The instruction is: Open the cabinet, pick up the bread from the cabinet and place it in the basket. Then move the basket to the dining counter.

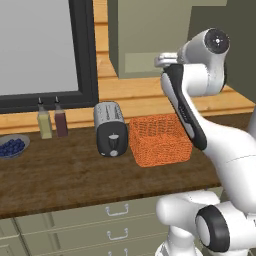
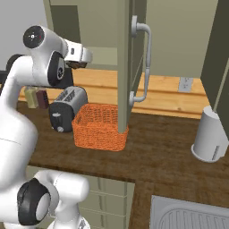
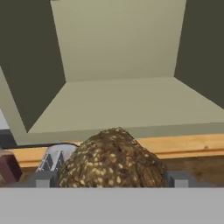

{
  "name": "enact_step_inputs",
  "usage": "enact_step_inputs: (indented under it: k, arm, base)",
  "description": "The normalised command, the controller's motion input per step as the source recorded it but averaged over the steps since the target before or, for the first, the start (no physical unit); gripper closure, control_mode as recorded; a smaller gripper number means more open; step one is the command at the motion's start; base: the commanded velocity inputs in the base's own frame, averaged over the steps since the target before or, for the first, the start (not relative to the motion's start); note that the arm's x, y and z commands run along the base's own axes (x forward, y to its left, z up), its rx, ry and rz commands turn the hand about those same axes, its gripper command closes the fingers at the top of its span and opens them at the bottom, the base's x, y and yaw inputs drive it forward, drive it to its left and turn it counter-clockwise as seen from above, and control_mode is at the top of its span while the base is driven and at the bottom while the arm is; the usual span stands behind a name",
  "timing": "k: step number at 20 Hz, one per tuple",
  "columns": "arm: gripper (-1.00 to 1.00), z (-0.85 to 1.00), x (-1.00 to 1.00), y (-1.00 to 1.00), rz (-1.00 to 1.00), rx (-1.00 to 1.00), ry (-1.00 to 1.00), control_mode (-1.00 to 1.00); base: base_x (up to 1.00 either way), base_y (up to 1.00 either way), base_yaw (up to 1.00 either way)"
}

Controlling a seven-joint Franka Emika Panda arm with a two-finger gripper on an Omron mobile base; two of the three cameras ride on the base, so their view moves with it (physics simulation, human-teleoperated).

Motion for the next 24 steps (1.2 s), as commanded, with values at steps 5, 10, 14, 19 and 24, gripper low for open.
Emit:
enact_step_inputs:
  k: [5, 10, 14, 19, 24]
  arm:
    - [1.00, -0.42, -0.97, -0.01, 0.00, 0.02, 0.21, -1.00]
    - [1.00, -0.49, -0.77, 0.05, -0.01, 0.01, 0.18, -1.00]
    - [1.00, -0.75, -0.07, 0.00, 0.00, 0.01, 0.15, -1.00]
    - [1.00, -0.91, 0.26, -0.04, 0.00, 0.00, 0.14, -1.00]
    - [1.00, -0.95, 0.59, -0.21, 0.00, 0.00, 0.12, -1.00]
  base:
    - [0.00, 0.00, 0.00]
    - [0.00, 0.00, 0.00]
    - [0.00, 0.00, 0.00]
    - [0.00, 0.00, 0.00]
    - [0.00, 0.00, 0.00]
